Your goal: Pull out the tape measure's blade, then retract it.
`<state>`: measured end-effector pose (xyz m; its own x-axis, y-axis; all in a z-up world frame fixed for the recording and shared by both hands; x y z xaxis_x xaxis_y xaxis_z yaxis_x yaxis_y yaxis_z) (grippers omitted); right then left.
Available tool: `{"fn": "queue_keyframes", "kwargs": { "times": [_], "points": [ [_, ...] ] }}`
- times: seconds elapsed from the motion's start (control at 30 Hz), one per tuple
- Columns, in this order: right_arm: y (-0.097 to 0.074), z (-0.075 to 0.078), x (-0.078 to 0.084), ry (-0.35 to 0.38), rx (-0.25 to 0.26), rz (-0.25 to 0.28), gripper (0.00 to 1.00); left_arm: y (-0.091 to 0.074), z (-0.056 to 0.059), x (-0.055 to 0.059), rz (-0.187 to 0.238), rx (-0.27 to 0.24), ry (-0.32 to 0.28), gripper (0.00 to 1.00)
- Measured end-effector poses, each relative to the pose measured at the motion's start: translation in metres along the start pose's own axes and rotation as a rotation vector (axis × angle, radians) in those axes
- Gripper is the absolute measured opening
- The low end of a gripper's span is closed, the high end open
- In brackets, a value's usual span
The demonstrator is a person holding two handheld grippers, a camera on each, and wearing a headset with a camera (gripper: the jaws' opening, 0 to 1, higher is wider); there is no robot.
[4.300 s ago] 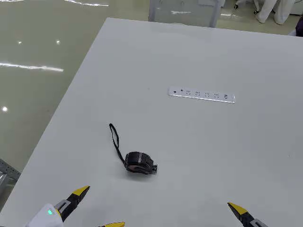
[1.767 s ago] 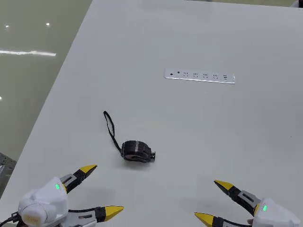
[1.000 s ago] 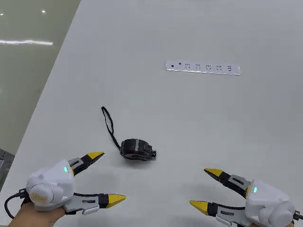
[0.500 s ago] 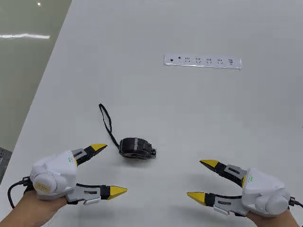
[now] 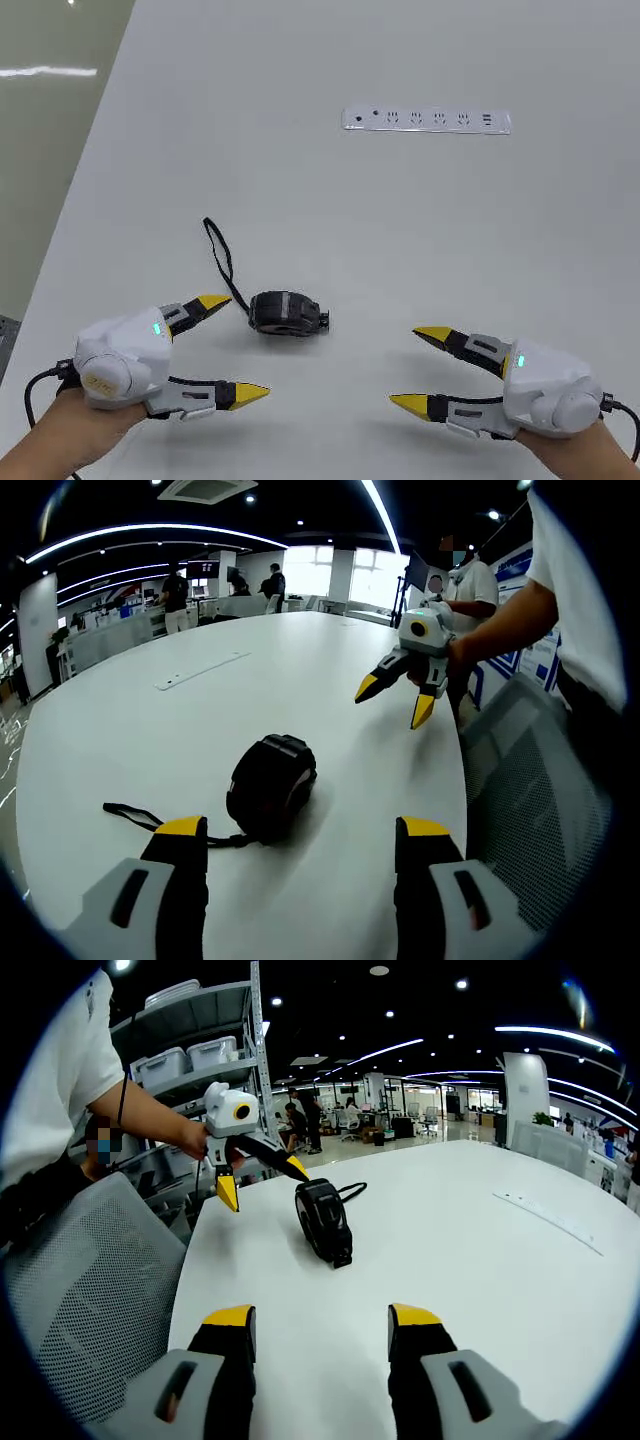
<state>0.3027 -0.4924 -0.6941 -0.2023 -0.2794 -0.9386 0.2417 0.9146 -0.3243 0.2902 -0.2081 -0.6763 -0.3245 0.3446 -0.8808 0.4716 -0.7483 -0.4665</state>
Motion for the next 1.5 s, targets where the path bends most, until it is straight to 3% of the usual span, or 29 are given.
{"fn": "queue_keyframes", "kwargs": {
  "times": [0.97, 1.5],
  "points": [
    [0.029, 0.02, 0.004, -0.002, -0.059, -0.007, 0.48, 0.032, -0.025, 0.003, -0.067, 0.066, 0.071, 0.68],
    [0.043, 0.028, 0.004, -0.004, -0.087, -0.016, 0.47, 0.048, -0.035, 0.006, -0.096, 0.106, 0.094, 0.57]
  ]
}}
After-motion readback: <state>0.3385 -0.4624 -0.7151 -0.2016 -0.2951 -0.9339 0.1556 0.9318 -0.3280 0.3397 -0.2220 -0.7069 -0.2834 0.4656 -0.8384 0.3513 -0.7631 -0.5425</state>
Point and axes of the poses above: the centre of the closed fingertips' face, and the gripper's own axes: y roughly forward along the fingers, z roughly to its right, x roughly out of its underside, the point moved 7 cm from there along -y, roughly backward along the fingers, and after that the axes turned 7 degrees about z, right-handed, at the moved point
